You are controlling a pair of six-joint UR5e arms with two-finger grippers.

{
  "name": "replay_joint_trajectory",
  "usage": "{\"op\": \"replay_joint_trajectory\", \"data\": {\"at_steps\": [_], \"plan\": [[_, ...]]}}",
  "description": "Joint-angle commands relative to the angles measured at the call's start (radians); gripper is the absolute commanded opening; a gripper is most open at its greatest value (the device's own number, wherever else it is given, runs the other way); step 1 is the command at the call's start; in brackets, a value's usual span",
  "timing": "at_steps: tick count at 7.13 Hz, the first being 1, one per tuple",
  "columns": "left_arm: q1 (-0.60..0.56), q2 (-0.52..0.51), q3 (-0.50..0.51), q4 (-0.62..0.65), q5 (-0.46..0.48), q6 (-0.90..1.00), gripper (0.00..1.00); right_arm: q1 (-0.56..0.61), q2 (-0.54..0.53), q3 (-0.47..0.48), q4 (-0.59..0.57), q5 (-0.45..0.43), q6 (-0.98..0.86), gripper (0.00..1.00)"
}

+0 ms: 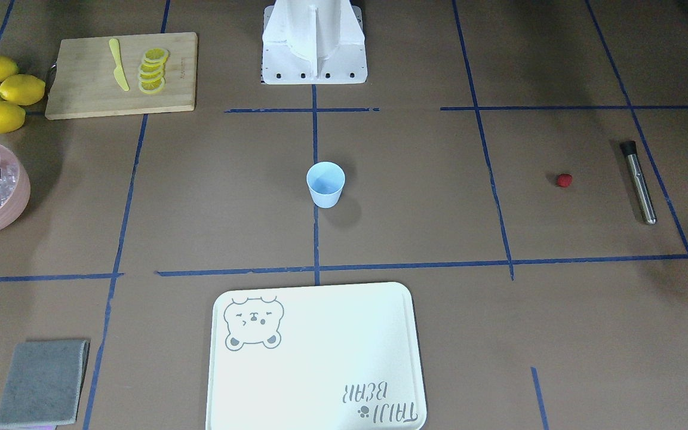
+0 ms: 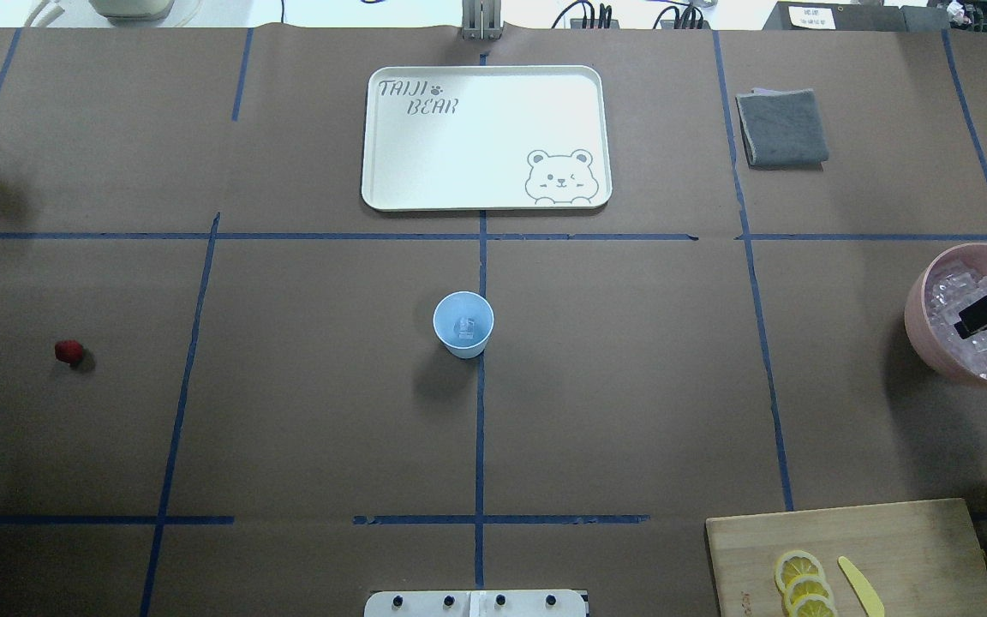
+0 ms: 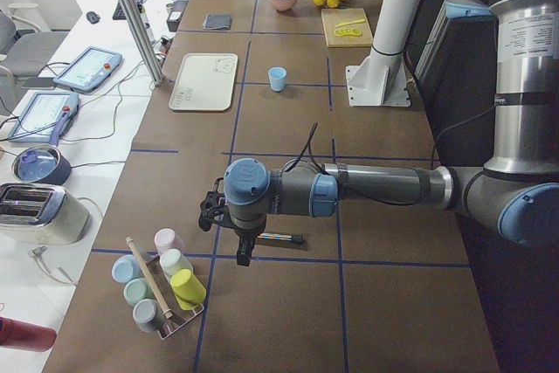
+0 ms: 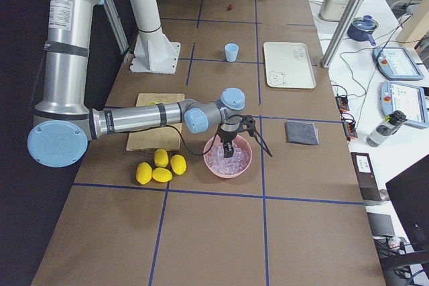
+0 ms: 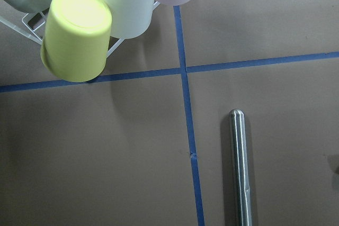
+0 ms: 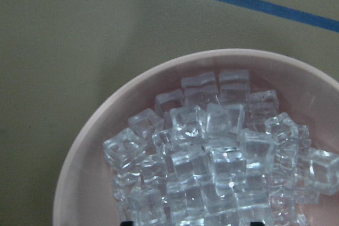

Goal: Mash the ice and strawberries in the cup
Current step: 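Grasp another ice cube from the bowl with the right gripper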

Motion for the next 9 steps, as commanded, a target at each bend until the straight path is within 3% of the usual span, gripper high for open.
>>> {"op": "replay_joint_trajectory", "data": {"at_steps": [1,9], "plan": [[0.001,0.002,-0.004,0.0,0.0,0.0,1.0,-0.006,-0.009,0.0,-0.001,-0.001,-0.009,0.66],[0.001,0.003,-0.013,0.002,0.0,0.0,1.0,-0.043,-0.026,-0.003,-0.009,-0.008,-0.011,0.6]]}}
